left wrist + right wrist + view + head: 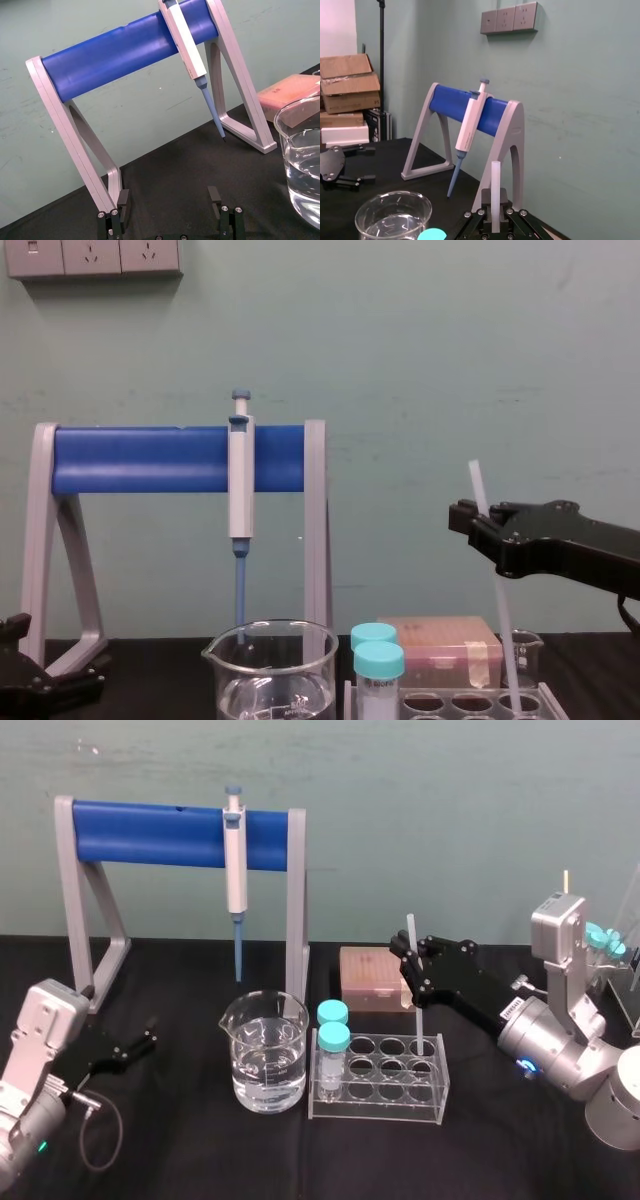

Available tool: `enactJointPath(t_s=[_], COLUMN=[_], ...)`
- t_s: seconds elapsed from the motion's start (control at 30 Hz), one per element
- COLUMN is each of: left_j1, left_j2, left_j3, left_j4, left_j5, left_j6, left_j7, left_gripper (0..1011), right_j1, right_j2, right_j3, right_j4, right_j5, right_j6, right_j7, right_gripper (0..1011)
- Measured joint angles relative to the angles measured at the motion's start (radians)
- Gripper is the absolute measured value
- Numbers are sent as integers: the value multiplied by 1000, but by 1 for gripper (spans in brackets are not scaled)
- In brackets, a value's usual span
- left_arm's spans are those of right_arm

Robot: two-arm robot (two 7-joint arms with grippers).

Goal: Pick up the stirring rod with one hand, then place it down.

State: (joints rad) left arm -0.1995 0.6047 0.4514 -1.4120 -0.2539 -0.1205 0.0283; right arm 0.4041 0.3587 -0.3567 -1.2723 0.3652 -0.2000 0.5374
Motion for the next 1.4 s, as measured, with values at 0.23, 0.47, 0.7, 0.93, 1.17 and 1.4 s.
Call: enactJointPath(t_s=[0.23,0.47,0.7,0.93,1.17,1.4], left_j1=[0,0,0,0,0,0], left_j2=[0,0,0,0,0,0], left_j3=[0,0,0,0,0,0], left_j4=[0,0,0,0,0,0], left_j5=[0,0,0,0,0,0], left_j6=[0,0,0,0,0,0], left_j7=[0,0,0,0,0,0], left_gripper=[1000,1000,1000,1000,1000,1001], right_j1=[23,32,37,42,43,43], right_j2=[-13,-19,-24,-28,-29,-29], right_j3=[-11,-20,-25,-27,-25,-25], right_j4=[62,91,112,133,139,137], right_j5=[1,-4,-12,-16,-15,-15], right_j6=[-9,-16,-17,-8,-2,-3], right_j7=[19,27,29,28,27,26], right_gripper=[75,75,75,75,75,75])
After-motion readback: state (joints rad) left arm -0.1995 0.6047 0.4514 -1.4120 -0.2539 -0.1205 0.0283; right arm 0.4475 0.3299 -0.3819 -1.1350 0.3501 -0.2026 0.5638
